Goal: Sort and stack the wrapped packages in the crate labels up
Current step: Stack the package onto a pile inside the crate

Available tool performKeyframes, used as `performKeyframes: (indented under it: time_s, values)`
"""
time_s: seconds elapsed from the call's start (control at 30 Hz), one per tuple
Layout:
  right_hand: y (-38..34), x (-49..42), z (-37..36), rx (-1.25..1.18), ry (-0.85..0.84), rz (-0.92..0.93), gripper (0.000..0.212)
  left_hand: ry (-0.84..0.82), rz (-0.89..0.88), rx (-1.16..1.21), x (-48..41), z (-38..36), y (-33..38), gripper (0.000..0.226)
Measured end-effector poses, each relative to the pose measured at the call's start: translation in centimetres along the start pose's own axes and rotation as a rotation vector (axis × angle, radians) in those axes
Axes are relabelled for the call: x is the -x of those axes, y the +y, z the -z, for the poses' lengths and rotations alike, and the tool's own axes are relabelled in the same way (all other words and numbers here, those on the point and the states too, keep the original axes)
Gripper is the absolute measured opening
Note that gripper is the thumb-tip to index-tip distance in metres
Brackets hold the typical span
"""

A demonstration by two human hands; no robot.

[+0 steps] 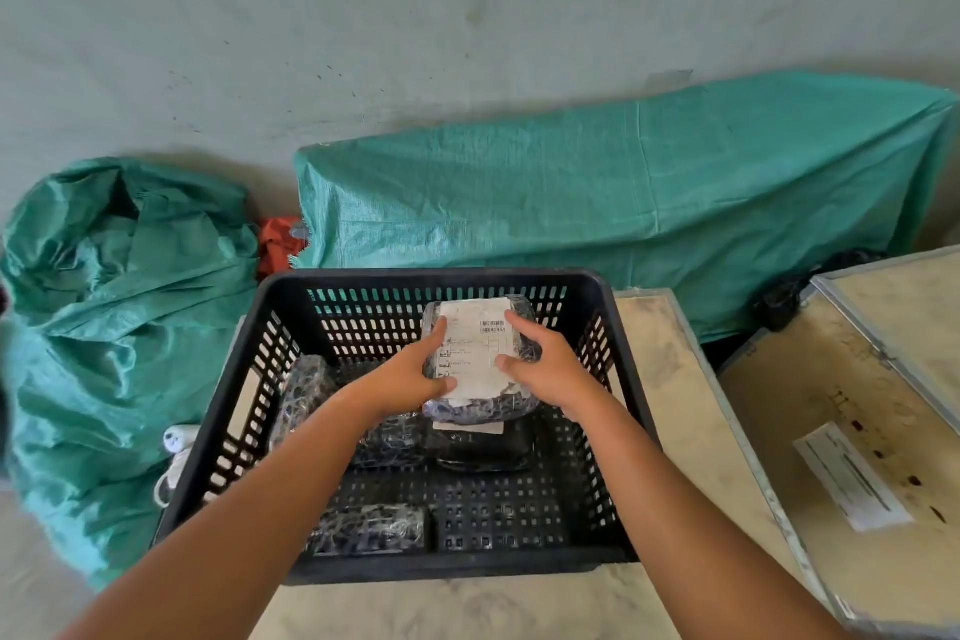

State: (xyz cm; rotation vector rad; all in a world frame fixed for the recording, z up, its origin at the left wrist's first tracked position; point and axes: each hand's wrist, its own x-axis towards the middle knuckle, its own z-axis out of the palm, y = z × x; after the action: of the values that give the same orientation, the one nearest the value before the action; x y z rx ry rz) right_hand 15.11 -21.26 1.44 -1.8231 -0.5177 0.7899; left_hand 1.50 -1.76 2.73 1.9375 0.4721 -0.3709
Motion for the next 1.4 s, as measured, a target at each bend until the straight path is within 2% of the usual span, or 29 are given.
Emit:
performKeyframes:
  time_s: [0.2,0.3,0.5,0.77,0.9,1.1,1.23,1.4]
  values:
    - [2.9,-1.2,-1.1,0.029,0.008,-0.104,0.080,-0.012,0.042,-0.010,-2.0,-1.5,-2.4,0.096]
    - [4.4,-1.7,-1.3,0.109,-0.039,-0.153,0.091,-0.028,0.059,-0.052,-3.2,-2.2,-3.0,0.097]
    - [4.3,-1.9,-0.9,0.113,-0.046,-0.140,0.093,-0.062,0.044,-0.160,-4.3,-1.6,-3.2,0.104]
    - [4.2,-1.6,-1.5,0.087,0.006,-0.118,0.091,-0.034,0.003,0.016,-3.9,-1.3,-4.4,0.101]
    - [3.6,-0.8,-2.1,0.144,0.043,-0.106,0.087,0.036,0.003,0.047,-3.1,-1.5,-4.1,0.101]
    - [1.6,1.0,-2.8,0.458,0.089,-0.133,0.079,0.136,-0.021,-0.059,1.0,0.4,-4.2,0.087]
    - [-1.1,2.9,-6.0,0.668,0.150,-0.017,0.074,0.286,-0.075,-0.122,5.5,4.1,-4.0,0.072]
    - [-3.7,4.0,-11.3,0.596,0.106,0.148,0.060,0.497,-0.240,-0.257,11.0,8.8,-4.6,0.050]
